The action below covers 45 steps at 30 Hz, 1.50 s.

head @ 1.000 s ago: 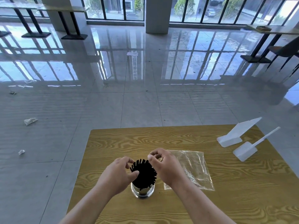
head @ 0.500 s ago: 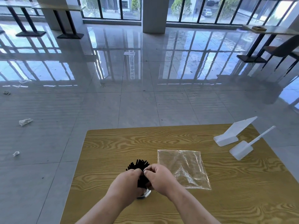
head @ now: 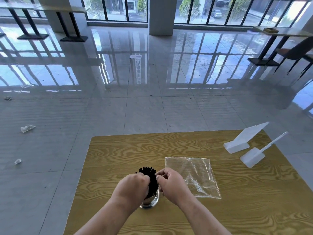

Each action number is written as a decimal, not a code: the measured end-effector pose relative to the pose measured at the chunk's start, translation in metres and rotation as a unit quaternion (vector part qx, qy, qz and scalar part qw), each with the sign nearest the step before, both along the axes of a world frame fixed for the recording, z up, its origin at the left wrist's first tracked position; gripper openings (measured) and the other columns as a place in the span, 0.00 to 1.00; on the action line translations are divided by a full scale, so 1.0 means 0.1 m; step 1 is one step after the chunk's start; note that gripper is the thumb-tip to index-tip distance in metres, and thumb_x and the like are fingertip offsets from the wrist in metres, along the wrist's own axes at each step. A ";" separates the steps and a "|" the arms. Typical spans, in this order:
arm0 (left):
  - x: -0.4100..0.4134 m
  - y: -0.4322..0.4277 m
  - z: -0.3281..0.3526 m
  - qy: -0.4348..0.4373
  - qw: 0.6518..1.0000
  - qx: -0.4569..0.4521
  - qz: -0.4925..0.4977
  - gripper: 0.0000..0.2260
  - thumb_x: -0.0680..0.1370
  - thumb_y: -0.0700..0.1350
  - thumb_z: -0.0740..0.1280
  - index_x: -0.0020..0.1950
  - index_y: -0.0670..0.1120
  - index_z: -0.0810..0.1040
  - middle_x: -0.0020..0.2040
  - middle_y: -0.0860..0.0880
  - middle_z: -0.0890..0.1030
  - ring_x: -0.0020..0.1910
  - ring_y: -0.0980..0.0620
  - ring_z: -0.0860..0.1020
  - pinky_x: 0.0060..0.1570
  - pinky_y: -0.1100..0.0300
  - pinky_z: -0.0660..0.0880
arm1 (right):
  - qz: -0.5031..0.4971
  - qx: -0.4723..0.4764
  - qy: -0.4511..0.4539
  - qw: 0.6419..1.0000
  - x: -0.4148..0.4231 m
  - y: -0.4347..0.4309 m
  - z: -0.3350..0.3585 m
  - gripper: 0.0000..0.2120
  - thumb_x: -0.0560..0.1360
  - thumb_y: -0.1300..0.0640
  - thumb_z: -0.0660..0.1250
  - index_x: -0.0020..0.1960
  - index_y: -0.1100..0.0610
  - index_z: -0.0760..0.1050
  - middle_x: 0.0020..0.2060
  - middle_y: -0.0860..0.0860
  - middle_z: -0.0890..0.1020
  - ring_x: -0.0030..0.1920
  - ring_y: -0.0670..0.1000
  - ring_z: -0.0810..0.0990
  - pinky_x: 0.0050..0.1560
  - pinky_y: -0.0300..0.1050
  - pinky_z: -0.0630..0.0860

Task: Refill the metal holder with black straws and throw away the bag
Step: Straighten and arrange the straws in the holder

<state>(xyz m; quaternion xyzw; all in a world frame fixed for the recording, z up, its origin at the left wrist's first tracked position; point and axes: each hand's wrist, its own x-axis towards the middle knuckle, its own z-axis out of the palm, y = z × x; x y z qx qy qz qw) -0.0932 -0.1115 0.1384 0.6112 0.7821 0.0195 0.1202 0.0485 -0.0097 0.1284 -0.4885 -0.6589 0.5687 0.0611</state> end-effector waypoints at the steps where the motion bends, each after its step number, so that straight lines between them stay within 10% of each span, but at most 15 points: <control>1: -0.01 0.01 0.03 -0.006 1.000 0.005 0.005 0.09 0.84 0.50 0.61 0.51 0.50 0.79 0.51 0.52 0.84 0.48 0.50 0.83 0.46 0.58 0.77 | -0.001 0.002 0.002 1.000 0.00 0.00 0.00 0.08 0.73 0.49 0.66 0.48 0.48 0.82 0.38 0.49 0.86 0.35 0.46 0.82 0.45 0.58 0.85; 35: -0.77 -0.06 1.47 -0.050 0.972 0.200 0.112 0.04 0.73 0.52 0.78 0.39 0.59 0.86 0.26 0.60 0.78 0.26 0.61 0.77 0.27 0.64 0.67 | -0.017 0.000 0.040 0.999 0.11 0.01 0.12 0.09 0.81 0.59 0.64 0.47 0.55 0.83 0.30 0.50 0.80 0.25 0.46 0.68 0.26 0.42 0.66; 39: -0.79 -0.02 1.29 -0.217 0.915 0.282 0.188 0.05 0.74 0.48 0.79 0.40 0.57 0.87 0.32 0.60 0.85 0.30 0.59 0.82 0.33 0.62 0.79 | -0.007 -0.081 0.103 0.991 0.10 0.06 0.22 0.11 0.77 0.59 0.64 0.54 0.55 0.84 0.34 0.52 0.82 0.27 0.46 0.71 0.28 0.42 0.68; 45: -0.65 -0.06 0.65 -0.608 0.725 0.188 0.265 0.10 0.68 0.47 0.79 0.47 0.44 0.90 0.44 0.40 0.88 0.43 0.45 0.87 0.46 0.58 0.85 | -0.046 -0.323 0.332 0.885 0.02 0.17 0.55 0.25 0.79 0.42 0.70 0.72 0.51 0.74 0.42 0.56 0.82 0.35 0.52 0.77 0.32 0.45 0.75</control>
